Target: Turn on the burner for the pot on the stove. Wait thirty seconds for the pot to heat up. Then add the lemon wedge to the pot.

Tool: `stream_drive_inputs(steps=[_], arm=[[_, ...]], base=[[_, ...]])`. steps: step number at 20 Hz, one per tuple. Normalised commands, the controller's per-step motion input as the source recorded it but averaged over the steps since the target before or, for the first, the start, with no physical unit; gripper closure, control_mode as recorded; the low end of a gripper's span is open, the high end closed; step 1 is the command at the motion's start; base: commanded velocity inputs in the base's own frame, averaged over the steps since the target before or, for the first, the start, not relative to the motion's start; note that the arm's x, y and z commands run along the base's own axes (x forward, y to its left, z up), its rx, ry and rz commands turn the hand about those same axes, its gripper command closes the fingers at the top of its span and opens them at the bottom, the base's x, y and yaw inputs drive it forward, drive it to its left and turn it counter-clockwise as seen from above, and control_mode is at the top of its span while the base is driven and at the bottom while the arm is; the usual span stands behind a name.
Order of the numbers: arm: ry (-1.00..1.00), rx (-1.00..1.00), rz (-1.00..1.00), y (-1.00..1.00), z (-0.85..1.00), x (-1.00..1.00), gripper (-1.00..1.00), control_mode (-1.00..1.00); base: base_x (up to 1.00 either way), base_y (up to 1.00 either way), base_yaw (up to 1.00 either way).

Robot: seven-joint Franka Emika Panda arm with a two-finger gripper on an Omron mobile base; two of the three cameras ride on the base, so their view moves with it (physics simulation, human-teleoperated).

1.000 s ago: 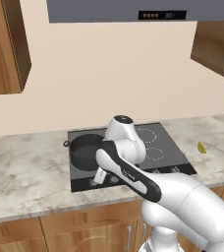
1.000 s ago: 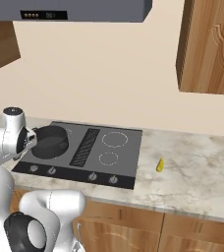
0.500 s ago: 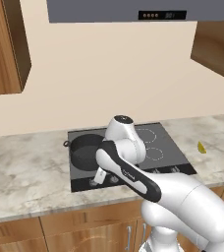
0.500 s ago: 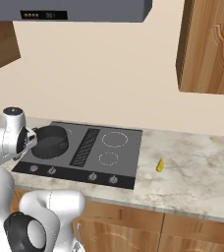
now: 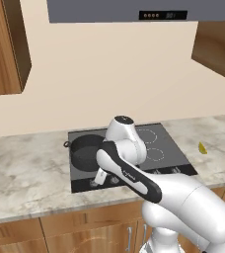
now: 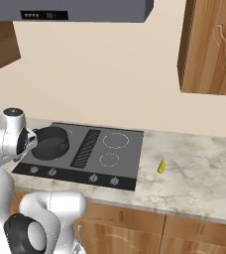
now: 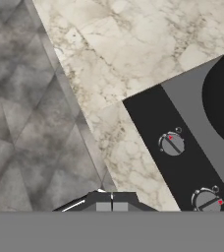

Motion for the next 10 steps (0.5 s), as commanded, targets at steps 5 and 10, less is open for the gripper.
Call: stream_drive_inputs(steps=[5, 10], arm=[[0.00, 0.00, 0.00, 0.00, 0.00, 0.00, 1.00, -1.00], [0.00, 0.00, 0.00, 0.00, 0.00, 0.00, 1.00, -1.00]], base=[[0.00, 0.00, 0.00], [0.00, 0.00, 0.00]])
